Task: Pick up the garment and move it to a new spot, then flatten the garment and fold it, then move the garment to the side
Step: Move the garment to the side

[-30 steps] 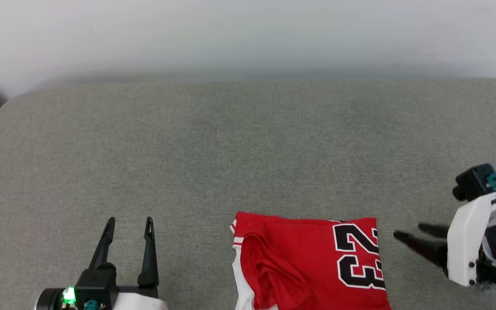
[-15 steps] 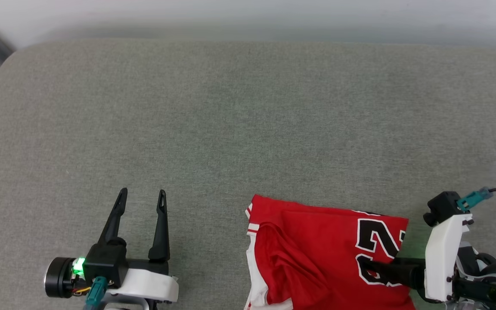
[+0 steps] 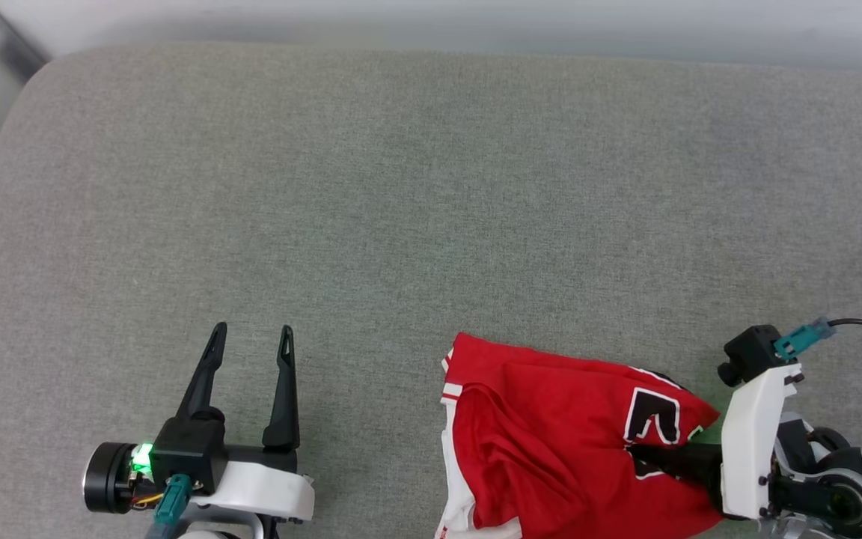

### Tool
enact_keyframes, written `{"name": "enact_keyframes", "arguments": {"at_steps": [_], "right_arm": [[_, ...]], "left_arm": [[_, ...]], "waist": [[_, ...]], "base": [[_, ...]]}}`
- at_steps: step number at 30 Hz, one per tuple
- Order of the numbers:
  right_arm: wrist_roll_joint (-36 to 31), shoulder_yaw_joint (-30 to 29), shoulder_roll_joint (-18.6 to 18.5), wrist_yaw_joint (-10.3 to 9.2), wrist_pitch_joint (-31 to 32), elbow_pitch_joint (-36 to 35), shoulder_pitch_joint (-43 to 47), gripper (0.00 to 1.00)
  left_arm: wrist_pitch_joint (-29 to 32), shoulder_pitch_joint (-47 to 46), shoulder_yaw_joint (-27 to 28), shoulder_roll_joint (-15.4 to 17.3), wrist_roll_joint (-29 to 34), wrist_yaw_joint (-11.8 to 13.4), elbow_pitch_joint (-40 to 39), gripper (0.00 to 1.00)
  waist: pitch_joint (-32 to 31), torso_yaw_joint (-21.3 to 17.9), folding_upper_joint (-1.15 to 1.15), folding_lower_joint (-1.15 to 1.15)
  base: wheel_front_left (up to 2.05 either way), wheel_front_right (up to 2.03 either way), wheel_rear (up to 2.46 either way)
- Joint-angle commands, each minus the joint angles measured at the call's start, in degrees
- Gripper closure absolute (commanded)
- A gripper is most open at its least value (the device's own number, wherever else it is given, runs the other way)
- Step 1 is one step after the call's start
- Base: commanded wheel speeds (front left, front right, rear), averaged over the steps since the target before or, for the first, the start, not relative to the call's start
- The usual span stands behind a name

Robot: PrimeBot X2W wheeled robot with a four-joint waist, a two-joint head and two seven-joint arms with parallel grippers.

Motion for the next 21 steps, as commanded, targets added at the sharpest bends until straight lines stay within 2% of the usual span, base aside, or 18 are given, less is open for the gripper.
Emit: {"name": "enact_keyframes", "arguments": {"at_steps": [1, 6, 12, 21], "right_arm": [[0.4, 1.6, 0.8, -0.12, -0.1, 0.6, 0.3, 1.00], [0.1, 4.1, -2.5, -0.08, -2.3, -3.4, -1.8, 1.00], [-1.2, 7.6, -7.3, -0.08, -2.8, -8.9, -5.5, 1.00], [-6.9, 10.7, -16.3, -0.08, -2.9, -12.6, -15.2, 1.00]], "left_arm": [[-0.3, 0.3, 0.0, 0.0, 0.1, 0.3, 0.1, 0.00], [-0.3, 2.3, 0.9, -0.1, -0.5, 0.8, 0.1, 0.00], [-0.3, 4.8, 2.5, -0.1, -1.3, 1.4, -0.9, 0.00], [-0.3, 3.9, 5.1, -0.1, -1.8, 2.4, -4.5, 0.00]], "waist": [[-0.7, -0.3, 0.00, 0.00], [-3.7, -2.4, 0.00, 0.00], [-6.0, -7.5, 0.00, 0.00], [-0.6, -18.5, 0.00, 0.00]], "base": [[0.00, 0.00, 0.00], [0.00, 0.00, 0.00], [0.00, 0.00, 0.00], [0.00, 0.00, 0.00]]}}
